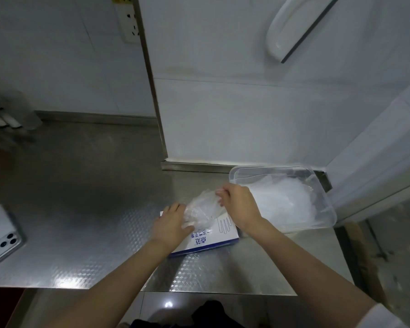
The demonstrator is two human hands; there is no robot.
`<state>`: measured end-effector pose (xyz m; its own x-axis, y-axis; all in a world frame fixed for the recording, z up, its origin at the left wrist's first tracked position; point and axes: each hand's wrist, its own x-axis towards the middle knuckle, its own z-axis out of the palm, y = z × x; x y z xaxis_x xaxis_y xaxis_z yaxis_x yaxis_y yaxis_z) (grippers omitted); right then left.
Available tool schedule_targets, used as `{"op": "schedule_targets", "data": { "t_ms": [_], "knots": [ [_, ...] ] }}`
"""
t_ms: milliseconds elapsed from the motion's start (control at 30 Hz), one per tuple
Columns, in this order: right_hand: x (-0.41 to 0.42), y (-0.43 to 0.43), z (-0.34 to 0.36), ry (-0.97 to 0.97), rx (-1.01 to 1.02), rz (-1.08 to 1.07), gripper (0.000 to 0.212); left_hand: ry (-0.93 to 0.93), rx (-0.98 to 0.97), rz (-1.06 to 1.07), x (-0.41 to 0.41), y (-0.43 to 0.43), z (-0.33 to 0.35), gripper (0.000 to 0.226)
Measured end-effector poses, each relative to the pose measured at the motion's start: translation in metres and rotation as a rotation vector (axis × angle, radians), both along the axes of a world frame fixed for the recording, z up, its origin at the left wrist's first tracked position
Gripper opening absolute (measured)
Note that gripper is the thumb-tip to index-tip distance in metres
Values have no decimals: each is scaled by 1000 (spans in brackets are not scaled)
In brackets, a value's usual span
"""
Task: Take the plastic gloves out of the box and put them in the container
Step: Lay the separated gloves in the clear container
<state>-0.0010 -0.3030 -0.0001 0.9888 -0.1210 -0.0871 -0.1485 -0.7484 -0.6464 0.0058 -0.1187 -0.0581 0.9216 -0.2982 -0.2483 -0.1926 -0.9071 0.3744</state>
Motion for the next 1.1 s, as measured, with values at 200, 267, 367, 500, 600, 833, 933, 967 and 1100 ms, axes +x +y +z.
{"op": "schedule_targets", "data": {
  "t_ms": [200, 267, 367, 500, 600, 833, 933, 967, 1100],
  "knots": [
    [-2, -4, 2, -98, 12, -33, 27, 5, 90, -40, 5, -7, 8, 42],
    [-1, -8, 1, -99, 12, -13, 30, 51, 85, -41, 9, -8, 9, 46],
    [2, -16, 1, -74, 2, 53, 30, 159, 44, -24, 15, -10, 14, 56],
    [2, -23, 5, -23, 21, 131, 19, 28, -235, 118, 16, -23, 28, 52],
    [1, -24, 6, 4, 102, 171, 20, -151, -397, 113, 12, -35, 37, 25],
    [4, -34, 5, 75, 298, 146, 13, -178, -527, 177, 2, -34, 35, 37],
    [8, -42, 3, 120, 422, 64, 10, -219, -490, 125, -2, -20, 28, 22],
    [8, -44, 3, 132, 455, 38, 9, -233, -448, 92, -4, -14, 25, 18],
    [7, -40, 1, 158, 490, 31, 12, -284, -173, -190, -12, -7, 19, 44]
  ]
}}
